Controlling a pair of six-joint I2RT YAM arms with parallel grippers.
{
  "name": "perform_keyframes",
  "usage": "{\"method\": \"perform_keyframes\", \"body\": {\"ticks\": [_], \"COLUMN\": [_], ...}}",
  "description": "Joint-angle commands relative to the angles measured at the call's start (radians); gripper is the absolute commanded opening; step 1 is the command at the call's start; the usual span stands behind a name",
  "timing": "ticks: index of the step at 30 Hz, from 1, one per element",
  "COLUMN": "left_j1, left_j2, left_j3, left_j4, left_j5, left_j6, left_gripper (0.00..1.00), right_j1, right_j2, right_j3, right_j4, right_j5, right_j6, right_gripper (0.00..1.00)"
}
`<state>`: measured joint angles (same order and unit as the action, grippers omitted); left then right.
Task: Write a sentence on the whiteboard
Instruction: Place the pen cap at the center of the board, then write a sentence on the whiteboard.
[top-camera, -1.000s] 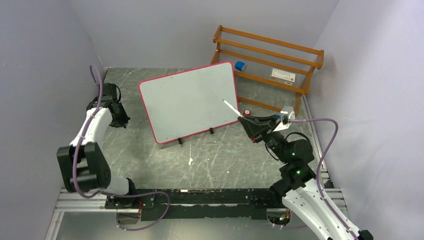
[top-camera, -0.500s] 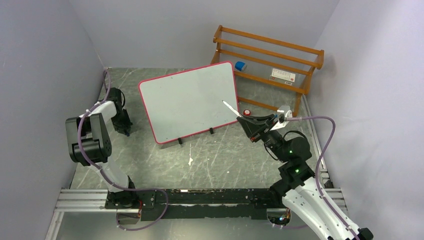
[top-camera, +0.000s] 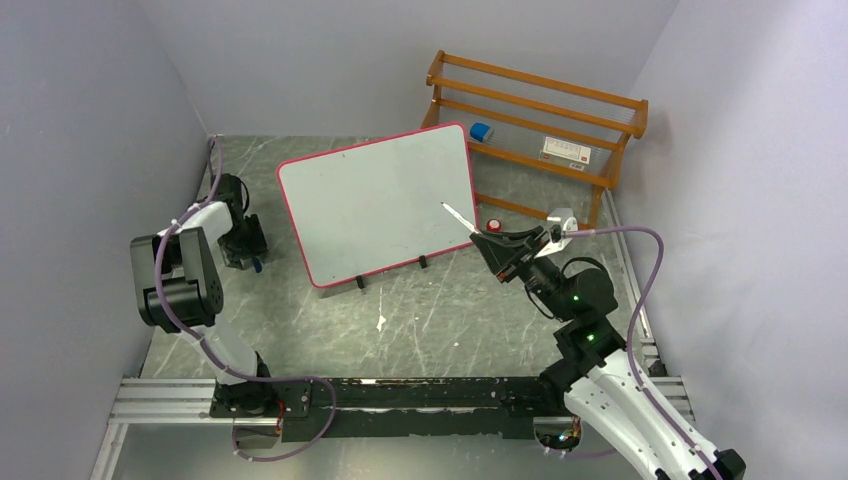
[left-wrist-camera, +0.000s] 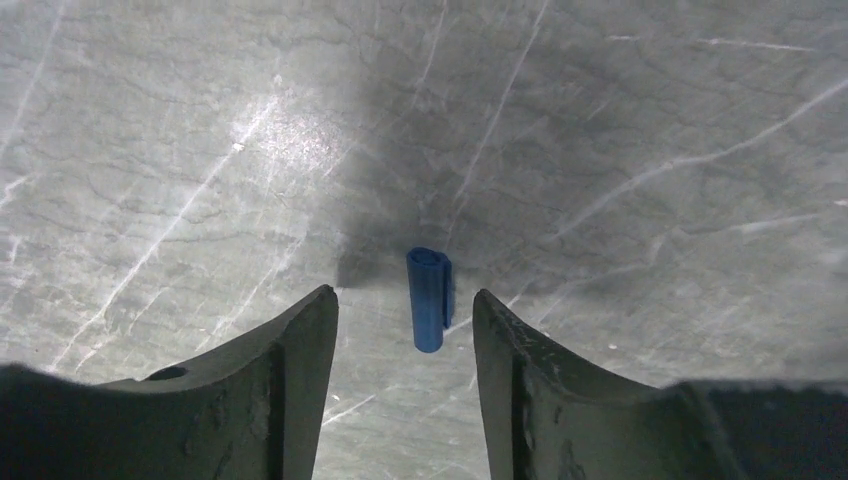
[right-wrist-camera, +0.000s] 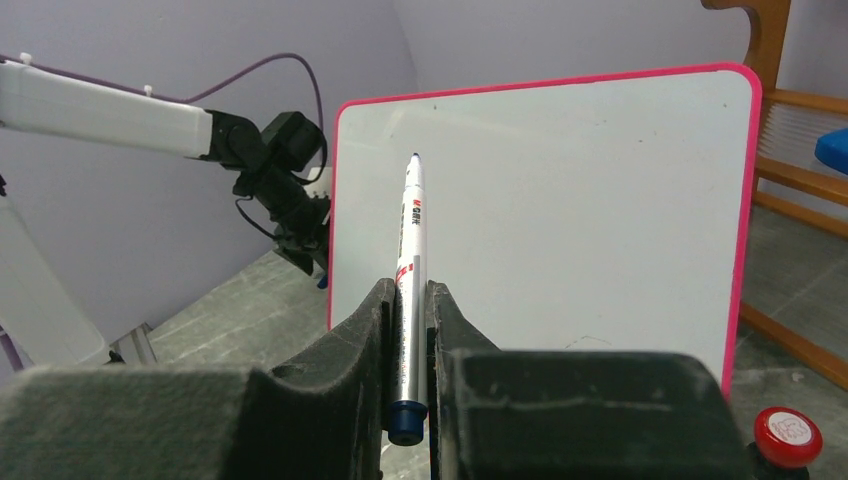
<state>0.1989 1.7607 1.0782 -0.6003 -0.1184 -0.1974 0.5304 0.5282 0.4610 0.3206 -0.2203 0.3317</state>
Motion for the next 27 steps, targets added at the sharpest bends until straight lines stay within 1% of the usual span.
{"method": "perform_keyframes", "body": {"ticks": [1, 3, 5, 7, 10, 13, 16, 17, 19, 22, 24, 27], "left_j1": [0.006, 0.005, 0.005, 0.008, 0.023, 0.05, 0.094, 0.111, 0.148, 0.173, 0.174, 0.172], "left_j2": [-0.102, -0.166, -0.236, -0.306, -0.412, -0.516, -0.587, -0.6, -0.613, -0.607, -0.602, -0.579], "left_j3": [0.007, -0.011, -0.029, -0.046, -0.068, -0.092, -0.112, -0.116, -0.13, -0.167, -0.196, -0.221], "left_j4": [0.032, 0.059, 0.084, 0.103, 0.146, 0.218, 0.3, 0.327, 0.398, 0.567, 0.66, 0.741], "left_j5": [0.032, 0.049, 0.065, 0.079, 0.133, 0.252, 0.427, 0.52, 0.656, 0.864, 0.943, 1.023], "left_j6": [-0.004, -0.019, -0.029, -0.048, -0.076, -0.107, -0.143, -0.156, -0.192, -0.27, -0.297, -0.312], "left_gripper": [0.59, 0.69, 0.74, 0.83, 0.88, 0.92, 0.93, 0.93, 0.92, 0.9, 0.9, 0.89], "right_j1": [0.005, 0.005, 0.005, 0.006, 0.006, 0.008, 0.006, 0.007, 0.007, 0.006, 0.008, 0.007], "right_j2": [-0.004, 0.001, 0.009, 0.018, 0.028, 0.038, 0.05, 0.052, 0.053, 0.056, 0.063, 0.075], "right_j3": [0.022, 0.021, 0.023, 0.023, 0.025, 0.031, 0.035, 0.037, 0.039, 0.04, 0.044, 0.045], "right_j4": [-0.009, -0.009, -0.008, -0.006, -0.006, -0.006, -0.006, -0.008, -0.013, -0.017, -0.018, -0.01], "right_j5": [-0.007, -0.008, -0.012, -0.023, -0.034, -0.049, -0.068, -0.073, -0.076, -0.08, -0.089, -0.108], "right_j6": [-0.017, -0.016, -0.012, -0.011, -0.008, -0.005, 0.0, -0.001, -0.002, -0.005, -0.005, -0.004], "right_gripper": [0.0, 0.0, 0.0, 0.0, 0.0, 0.0, 0.0, 0.0, 0.0, 0.0, 0.0, 0.0]}}
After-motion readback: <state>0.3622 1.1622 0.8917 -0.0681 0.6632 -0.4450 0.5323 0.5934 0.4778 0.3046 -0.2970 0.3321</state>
